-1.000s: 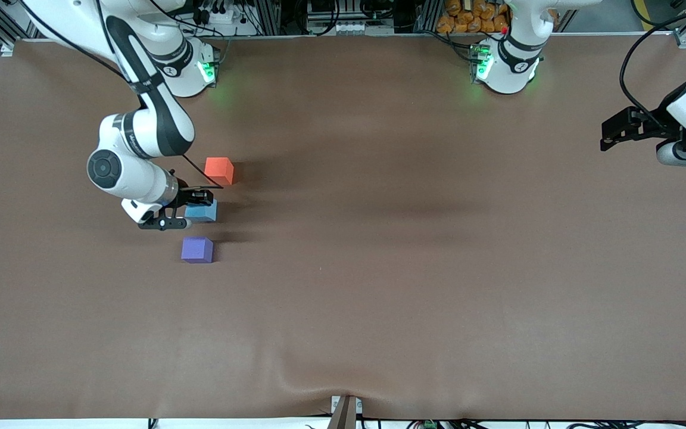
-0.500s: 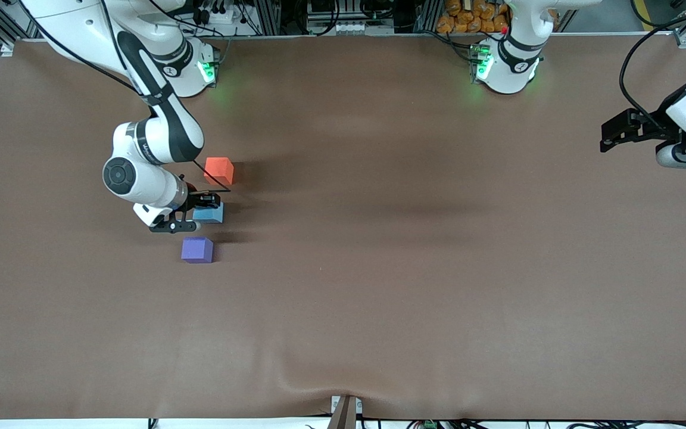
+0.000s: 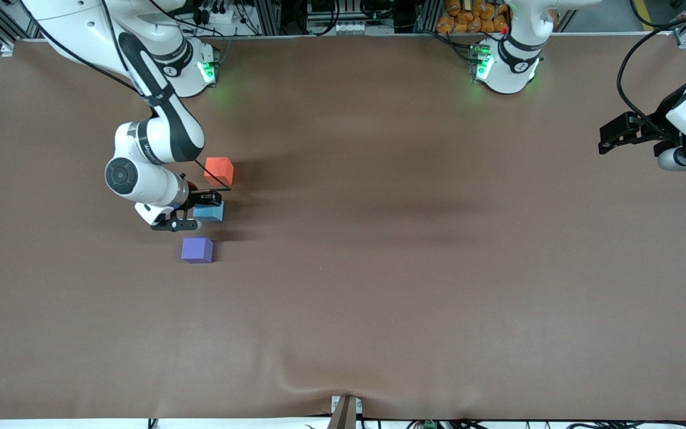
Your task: Place blue block between orange and purple blocks
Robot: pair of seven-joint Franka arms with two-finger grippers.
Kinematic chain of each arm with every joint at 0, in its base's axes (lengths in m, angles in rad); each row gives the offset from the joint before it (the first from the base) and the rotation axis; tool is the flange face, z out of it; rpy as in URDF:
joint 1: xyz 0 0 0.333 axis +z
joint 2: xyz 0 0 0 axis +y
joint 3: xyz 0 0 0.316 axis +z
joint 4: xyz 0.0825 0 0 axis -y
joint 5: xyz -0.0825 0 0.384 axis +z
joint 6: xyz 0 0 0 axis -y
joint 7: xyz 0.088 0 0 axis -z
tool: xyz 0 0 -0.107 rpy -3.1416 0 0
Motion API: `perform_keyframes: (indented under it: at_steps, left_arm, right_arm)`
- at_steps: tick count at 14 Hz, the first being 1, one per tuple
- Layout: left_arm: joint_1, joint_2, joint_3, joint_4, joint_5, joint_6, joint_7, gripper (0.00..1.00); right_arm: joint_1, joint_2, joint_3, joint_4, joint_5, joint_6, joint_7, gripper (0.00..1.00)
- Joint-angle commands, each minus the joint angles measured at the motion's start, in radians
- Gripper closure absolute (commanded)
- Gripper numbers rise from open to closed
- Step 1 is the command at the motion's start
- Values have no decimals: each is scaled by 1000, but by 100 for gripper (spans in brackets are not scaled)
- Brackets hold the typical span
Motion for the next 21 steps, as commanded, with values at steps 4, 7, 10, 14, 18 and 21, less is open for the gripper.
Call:
perform_keyframes:
  at_steps: [4, 7, 10, 14, 18, 21]
  left_arm:
    - [-4, -11, -7, 13, 4, -9, -3, 0]
    - [4, -8, -6, 13, 3, -7, -1, 0]
    - [5, -8, -3, 13, 0, -5, -1, 0]
    - [4, -8, -6, 13, 1, -5, -1, 0]
    - [4, -8, -6, 13, 6, -5, -3, 0]
    - [4, -8, -6, 13, 6, -5, -3, 0]
  right_arm:
    - [-7, -74, 1, 144, 21, -261, -6, 0]
    - [-46, -55, -1, 495, 19, -585, -20, 0]
    - [-103, -36, 1, 777, -45, -754, -142, 0]
    - [-148, -45, 7, 988, -73, -978, -167, 0]
    - [-149, -175, -2, 1025, -86, -1108, -158, 0]
    - [-166, -362, -1, 742, -97, -927, -161, 0]
